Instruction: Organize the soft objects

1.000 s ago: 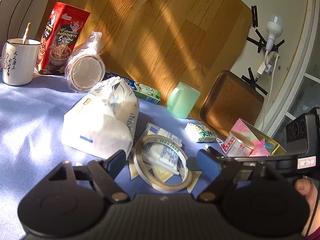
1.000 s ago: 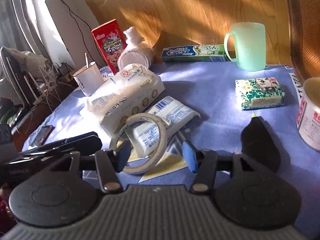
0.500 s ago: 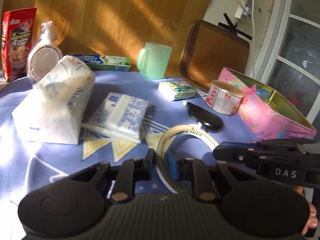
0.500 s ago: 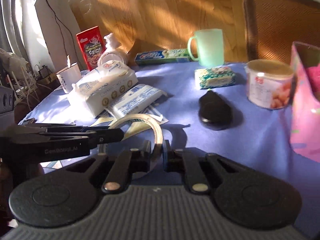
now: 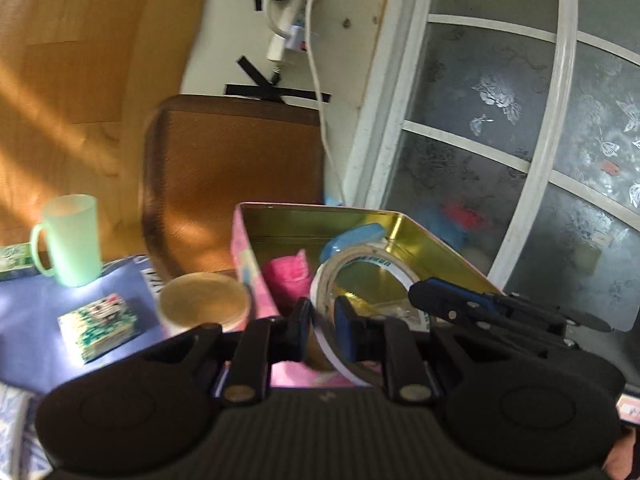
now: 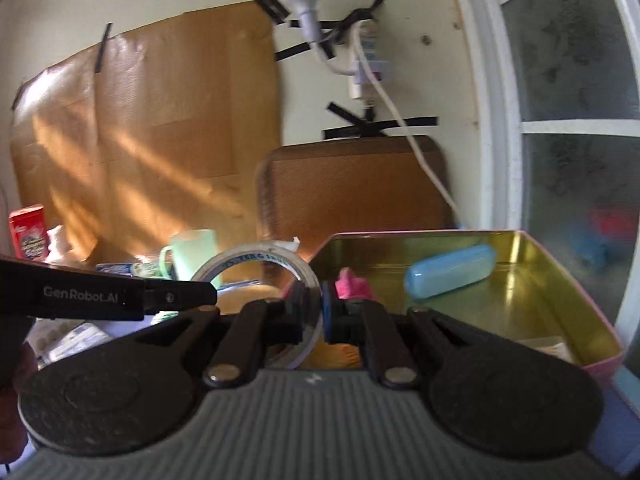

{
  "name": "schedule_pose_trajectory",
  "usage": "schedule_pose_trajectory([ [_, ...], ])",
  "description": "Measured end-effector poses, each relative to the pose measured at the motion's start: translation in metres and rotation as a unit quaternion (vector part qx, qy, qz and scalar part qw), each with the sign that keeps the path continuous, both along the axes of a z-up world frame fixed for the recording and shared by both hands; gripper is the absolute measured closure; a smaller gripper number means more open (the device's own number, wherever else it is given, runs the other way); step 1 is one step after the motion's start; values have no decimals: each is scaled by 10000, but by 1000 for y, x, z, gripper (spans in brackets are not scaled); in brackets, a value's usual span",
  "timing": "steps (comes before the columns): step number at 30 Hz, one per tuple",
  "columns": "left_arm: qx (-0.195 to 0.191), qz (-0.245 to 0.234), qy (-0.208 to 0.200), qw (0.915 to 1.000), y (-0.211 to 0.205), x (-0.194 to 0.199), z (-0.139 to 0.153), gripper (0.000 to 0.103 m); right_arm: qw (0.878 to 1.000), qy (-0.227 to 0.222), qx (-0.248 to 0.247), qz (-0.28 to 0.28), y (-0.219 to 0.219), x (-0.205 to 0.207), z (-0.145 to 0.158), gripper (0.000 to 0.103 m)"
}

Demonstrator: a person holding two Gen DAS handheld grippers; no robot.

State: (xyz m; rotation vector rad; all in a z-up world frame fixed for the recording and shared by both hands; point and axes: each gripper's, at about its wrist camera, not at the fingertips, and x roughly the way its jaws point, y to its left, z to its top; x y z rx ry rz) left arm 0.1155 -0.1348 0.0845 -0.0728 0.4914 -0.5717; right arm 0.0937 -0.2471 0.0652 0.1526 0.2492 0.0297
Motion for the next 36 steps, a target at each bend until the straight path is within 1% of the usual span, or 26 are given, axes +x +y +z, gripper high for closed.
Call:
schedule_pose_trajectory([
  [1,20,-85,17,10000,-12,8,0,88,9999,23,-22,-163,-10,3,-3,92],
  [2,58,-160,35,9998,-24,15,-1,84,9995,36,-58,-308,-18,8,-6,92],
  [5,277,-167,31,9995,-52,24,-9,84,9935,237,-411,-1037,-36,28,-22,89],
  [6,335,-155,61,9993,-56,24,-12,84,9907,347,-433,-1245,-44,31,-26,88],
  [7,340,-151,116,9992,-55,21,-16,83,9900,421,-299,-1310,-52,31,-29,88],
  [9,304,-180,158,9993,-44,15,-21,79,9906,360,21,-1316,-63,22,-31,88],
  [12,311,-71,118,9994,-24,2,-24,78,9899,272,162,-1380,-64,10,-32,88],
  [14,234,-21,144,9996,-6,-8,-24,78,9906,202,361,-1304,-60,3,-30,88],
  [16,157,57,151,9997,13,-19,-25,77,9916,94,454,-1203,-51,-5,-25,88],
  [17,119,112,161,9997,24,-25,-26,75,9923,36,484,-1137,-46,-8,-22,88],
  [19,41,261,218,9994,47,-38,-31,73,9943,-77,568,-900,-34,-14,-16,88],
  [23,62,739,323,9967,99,-61,-47,73,9978,-163,553,-320,-1,-17,-4,88],
  [26,98,1246,349,9915,141,-76,-57,73,9986,-137,467,217,32,-13,3,88],
  [30,60,1922,349,9807,192,-84,-63,73,9935,140,348,1073,82,5,8,88],
  [31,5,2073,368,9776,204,-85,-65,73,9911,256,277,1273,95,13,9,82],
  [32,-59,2193,407,9748,213,-86,-67,73,9883,354,197,1467,110,24,8,71],
  [33,-134,2275,455,9726,221,-86,-70,73,9849,430,107,1674,125,36,8,66],
  [34,-221,2314,500,9713,227,-86,-74,73,9815,504,-1,1847,140,49,7,57],
  [35,-280,2324,521,9708,230,-86,-77,73,9782,616,-129,1978,154,64,7,51],
  [36,-288,2327,535,9706,230,-86,-80,73,9744,776,-272,2090,168,81,7,47],
])
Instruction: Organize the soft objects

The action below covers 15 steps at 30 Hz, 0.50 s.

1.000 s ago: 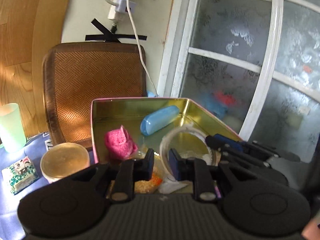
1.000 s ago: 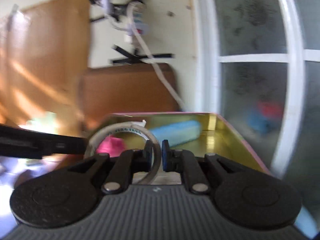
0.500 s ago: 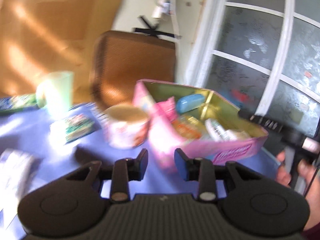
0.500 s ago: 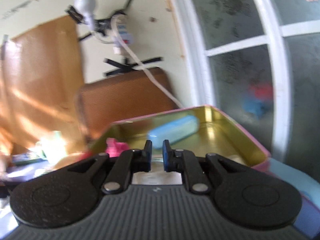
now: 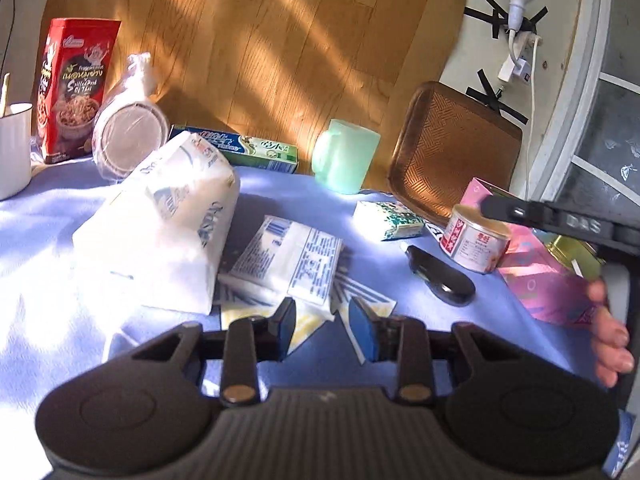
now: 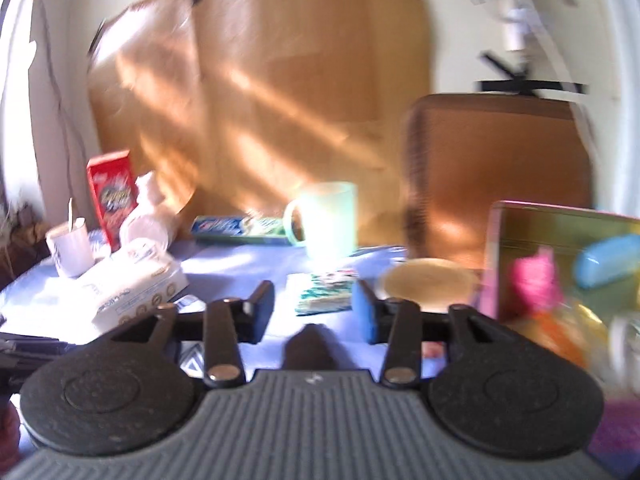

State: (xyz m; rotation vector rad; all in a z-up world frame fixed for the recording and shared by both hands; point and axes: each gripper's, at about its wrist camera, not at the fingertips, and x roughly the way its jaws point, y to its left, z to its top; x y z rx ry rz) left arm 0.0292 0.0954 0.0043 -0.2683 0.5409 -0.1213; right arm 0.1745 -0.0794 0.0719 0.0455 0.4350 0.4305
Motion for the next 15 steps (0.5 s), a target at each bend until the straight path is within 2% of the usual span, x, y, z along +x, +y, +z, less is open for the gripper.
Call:
schedule_pose_trajectory([
  [2,88,-41,-163,9998,-3,-2,2,71,9992,244,-328,41,23,34,0,28],
  [4,267,-126,-244,9993,-10,-4,2,70,9956,499,-792,15,46,68,0,17],
  [8,372,-194,-442,9981,-15,-11,2,68,9785,1326,-1577,-94,74,127,-10,16],
  [11,262,-166,-490,9983,-11,-11,2,67,9597,2203,-1746,-45,79,156,-27,18],
  [12,212,-162,-489,9984,-10,-10,2,67,9591,2257,-1707,-82,79,158,-31,17],
  [14,99,-139,-487,9987,-5,-10,2,67,9626,2156,-1638,-61,80,153,-27,29],
  [15,56,-122,-486,9987,-4,-9,2,67,9662,2106,-1485,-9,79,147,-24,29],
])
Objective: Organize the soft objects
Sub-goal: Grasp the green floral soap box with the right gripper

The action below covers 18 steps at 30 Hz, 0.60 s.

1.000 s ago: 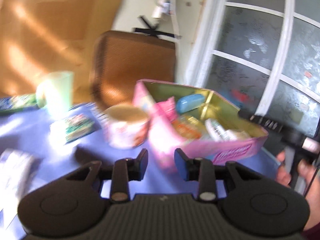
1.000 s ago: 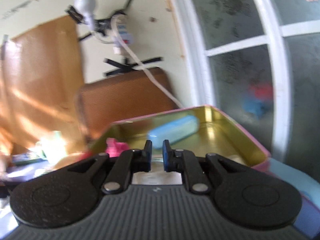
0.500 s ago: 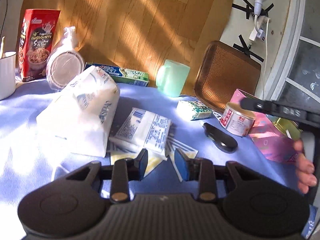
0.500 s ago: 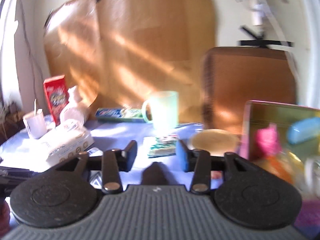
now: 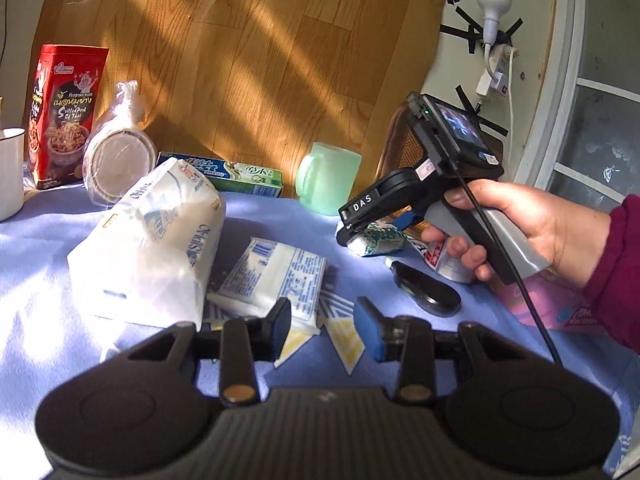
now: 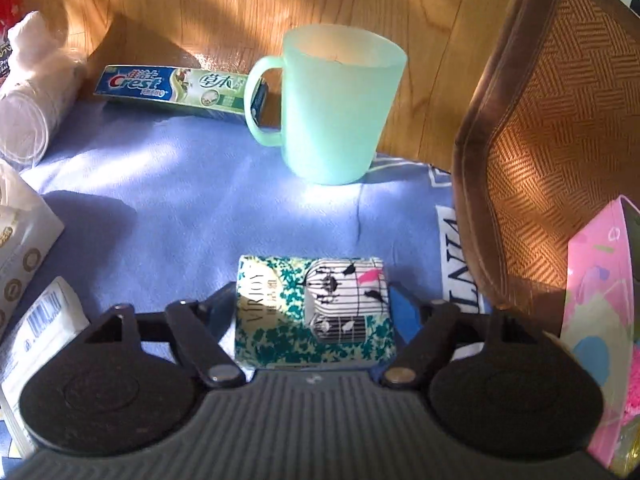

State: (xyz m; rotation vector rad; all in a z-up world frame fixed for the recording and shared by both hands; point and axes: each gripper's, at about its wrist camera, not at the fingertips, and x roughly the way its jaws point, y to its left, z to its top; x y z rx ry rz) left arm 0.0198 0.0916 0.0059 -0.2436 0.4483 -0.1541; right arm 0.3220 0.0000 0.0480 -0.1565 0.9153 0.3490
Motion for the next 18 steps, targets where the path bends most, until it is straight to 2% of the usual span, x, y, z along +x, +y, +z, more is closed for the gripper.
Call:
schedule_pose_trajectory([
  [2,-89,36,11,10000,3,0,0,66,9987,-348,293,222,0,-21,9,30],
  [4,-156,66,14,9999,5,0,0,60,9949,-753,472,475,-3,-52,19,30],
  [8,-263,143,67,9995,9,1,-1,59,9810,-1114,1110,1138,-32,-126,32,29],
  [10,-258,128,122,9995,8,2,-1,59,9727,-1229,1195,1563,-46,-164,29,29],
  [14,-145,-20,300,9994,2,8,-3,56,9577,-1162,1259,2313,-63,-225,12,28],
  [18,-129,-201,567,9981,0,16,-7,52,9579,-1357,1149,2256,-69,-255,-4,22],
])
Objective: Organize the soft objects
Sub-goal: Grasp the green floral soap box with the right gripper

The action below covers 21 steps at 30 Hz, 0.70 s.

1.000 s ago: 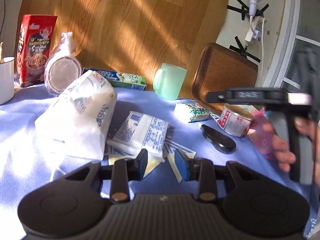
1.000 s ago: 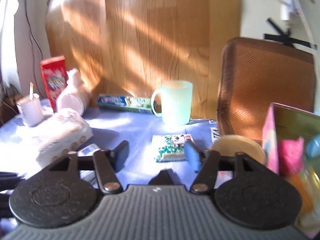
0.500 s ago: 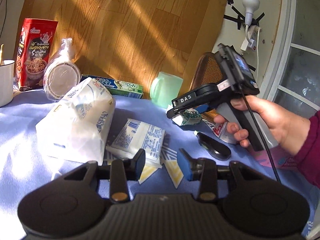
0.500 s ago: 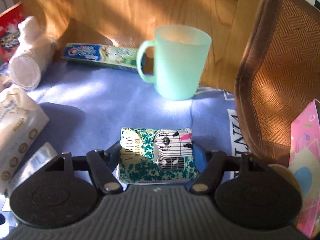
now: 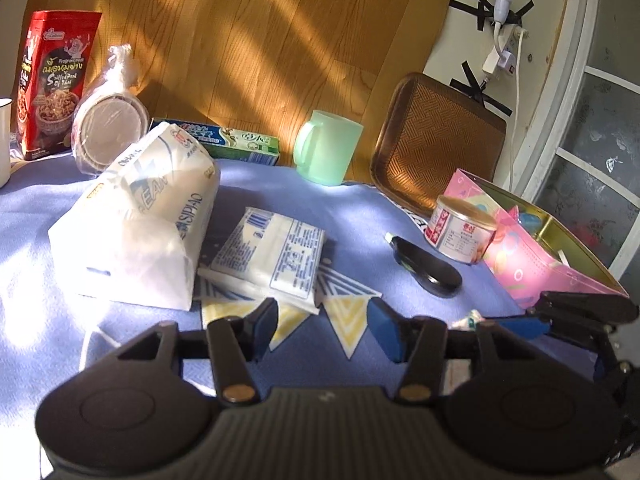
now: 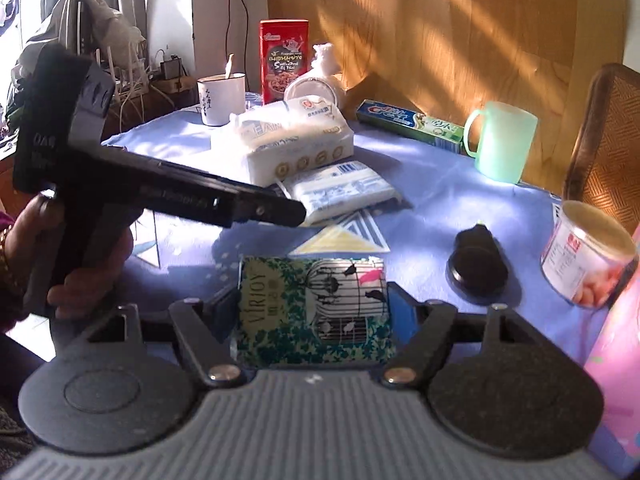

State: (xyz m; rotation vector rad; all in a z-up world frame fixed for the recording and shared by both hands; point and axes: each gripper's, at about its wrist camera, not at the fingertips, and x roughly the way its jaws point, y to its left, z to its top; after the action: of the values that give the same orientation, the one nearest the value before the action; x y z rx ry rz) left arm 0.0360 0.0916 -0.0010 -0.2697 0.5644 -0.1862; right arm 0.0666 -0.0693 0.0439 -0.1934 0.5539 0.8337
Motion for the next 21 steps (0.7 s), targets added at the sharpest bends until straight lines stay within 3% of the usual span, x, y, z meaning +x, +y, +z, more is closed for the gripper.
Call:
schedule_pose_trajectory([
  [4,-151,-18,167,9997,4,4,-4,50,9984,-92,365,-425,-10,5,-6,10],
  [11,-18,53,166,9998,1,5,-3,48,9933,234,832,-766,-31,-4,-15,10],
  [21,59,55,155,9998,0,6,-3,47,9896,460,988,-940,-34,-5,-24,11],
])
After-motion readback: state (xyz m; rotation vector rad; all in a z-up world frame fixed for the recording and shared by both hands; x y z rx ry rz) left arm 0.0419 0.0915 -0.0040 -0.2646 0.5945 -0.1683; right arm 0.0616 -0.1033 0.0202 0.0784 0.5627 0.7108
